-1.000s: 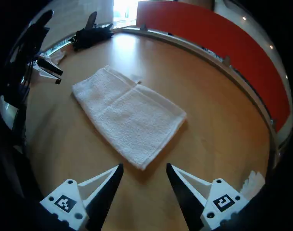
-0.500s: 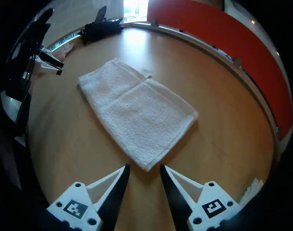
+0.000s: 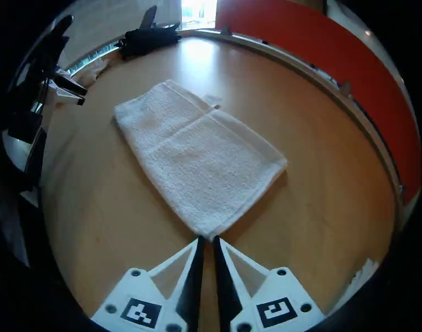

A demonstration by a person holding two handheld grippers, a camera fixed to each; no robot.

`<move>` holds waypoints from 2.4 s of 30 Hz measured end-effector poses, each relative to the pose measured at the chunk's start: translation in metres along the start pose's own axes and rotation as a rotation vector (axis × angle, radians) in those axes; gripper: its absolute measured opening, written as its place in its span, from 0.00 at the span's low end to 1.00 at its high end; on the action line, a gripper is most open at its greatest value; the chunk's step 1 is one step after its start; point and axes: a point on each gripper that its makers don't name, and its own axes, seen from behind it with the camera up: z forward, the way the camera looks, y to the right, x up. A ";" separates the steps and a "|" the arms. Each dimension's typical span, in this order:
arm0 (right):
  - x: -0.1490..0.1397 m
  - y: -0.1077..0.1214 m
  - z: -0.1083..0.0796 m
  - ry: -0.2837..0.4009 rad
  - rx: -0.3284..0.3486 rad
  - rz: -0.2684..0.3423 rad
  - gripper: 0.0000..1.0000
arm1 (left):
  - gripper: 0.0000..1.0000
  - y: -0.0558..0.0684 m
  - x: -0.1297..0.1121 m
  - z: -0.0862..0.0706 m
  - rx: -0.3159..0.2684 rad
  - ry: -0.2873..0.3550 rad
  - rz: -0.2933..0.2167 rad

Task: Fold towel

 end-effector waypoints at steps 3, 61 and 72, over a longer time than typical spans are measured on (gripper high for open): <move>0.002 0.000 -0.001 0.012 -0.005 0.005 0.04 | 0.75 0.000 -0.001 -0.001 0.002 -0.001 0.001; 0.109 0.017 -0.101 0.221 -0.158 -0.111 0.04 | 0.76 0.002 0.012 -0.016 0.013 0.035 0.002; 0.128 -0.021 -0.072 0.220 -0.071 -0.155 0.04 | 0.75 0.000 0.012 -0.021 0.013 0.045 -0.013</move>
